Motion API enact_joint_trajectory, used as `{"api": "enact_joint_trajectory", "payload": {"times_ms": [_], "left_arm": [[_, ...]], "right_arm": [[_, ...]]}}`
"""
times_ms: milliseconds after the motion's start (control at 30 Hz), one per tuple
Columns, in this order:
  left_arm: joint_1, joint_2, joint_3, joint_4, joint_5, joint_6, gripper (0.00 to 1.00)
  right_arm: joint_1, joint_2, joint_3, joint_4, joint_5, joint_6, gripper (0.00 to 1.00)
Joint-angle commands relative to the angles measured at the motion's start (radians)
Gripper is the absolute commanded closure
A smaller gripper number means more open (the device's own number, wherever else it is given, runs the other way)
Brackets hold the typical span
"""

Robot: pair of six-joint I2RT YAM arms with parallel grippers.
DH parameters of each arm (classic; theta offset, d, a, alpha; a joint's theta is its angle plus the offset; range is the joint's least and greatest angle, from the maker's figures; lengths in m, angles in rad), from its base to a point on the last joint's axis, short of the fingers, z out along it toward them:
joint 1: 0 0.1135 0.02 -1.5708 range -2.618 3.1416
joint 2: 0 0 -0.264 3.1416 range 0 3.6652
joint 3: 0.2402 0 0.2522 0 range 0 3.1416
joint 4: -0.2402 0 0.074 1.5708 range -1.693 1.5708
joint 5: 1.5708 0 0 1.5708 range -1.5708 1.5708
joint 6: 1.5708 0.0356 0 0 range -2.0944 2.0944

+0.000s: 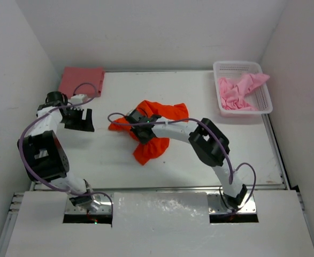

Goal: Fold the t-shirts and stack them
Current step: Move the tshirt to the center of the board, then flatten out the tshirt

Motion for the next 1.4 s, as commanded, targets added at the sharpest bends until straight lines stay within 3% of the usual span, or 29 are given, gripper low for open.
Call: {"api": "enact_joint_trajectory", "payload": {"times_ms": [0,133,167,300,400,667,733,867,1033,1100,1200,1267,1300,1367], "left_arm": [[0.001,-0.057,0.0,0.044,0.029,-0.022,0.23],[0.015,-0.049,0.037,0.04,0.029,-0.039,0.23],[0.018,-0.046,0.047,0.037,0.029,-0.039,0.23],[0.025,-0.052,0.1,0.032,0.016,-0.037,0.23],[0.028,-0.063,0.141,0.043,-0.011,-0.048,0.22],[0.039,-0.051,0.3,0.046,-0.062,-0.068,0.21],[0.039,-0.043,0.34,0.041,-0.062,-0.068,0.21],[0.036,-0.037,0.37,0.012,-0.024,-0.073,0.22],[-0.002,-0.06,0.307,-0.002,-0.027,-0.042,0.24],[-0.046,-0.074,0.281,-0.014,-0.042,-0.027,0.24],[-0.116,-0.091,0.232,-0.026,-0.065,0.0,0.24],[-0.125,-0.095,0.216,-0.026,-0.047,-0.005,0.24],[-0.125,-0.095,0.213,-0.026,-0.044,-0.014,0.24],[-0.131,-0.095,0.207,-0.029,-0.039,-0.014,0.25]], "right_arm": [[0.029,-0.01,0.071,-0.025,-0.025,-0.058,1.0],[0.095,-0.172,0.141,0.045,-0.23,-0.158,1.0],[0.098,-0.268,0.155,0.065,-0.365,-0.161,1.0],[0.091,-0.497,0.167,0.165,-0.572,-0.171,1.0],[0.048,-0.592,0.199,0.122,-0.575,-0.155,1.0],[-0.338,-0.689,0.058,0.0,-0.47,0.012,1.0],[-0.458,-0.676,0.022,-0.036,-0.456,-0.024,1.0],[-0.5,-0.63,-0.064,-0.138,-0.249,-0.235,0.97],[-0.541,-0.477,-0.1,-0.271,-0.233,-0.212,0.96],[-0.603,-0.407,-0.071,-0.333,-0.217,-0.183,0.88],[-0.675,-0.323,-0.051,-0.355,-0.221,-0.172,0.4],[-0.669,-0.335,-0.026,-0.352,-0.159,-0.19,0.29],[-0.661,-0.353,-0.012,-0.35,-0.132,-0.197,0.11],[-0.631,-0.448,-0.027,-0.326,-0.045,-0.191,0.02]]}}
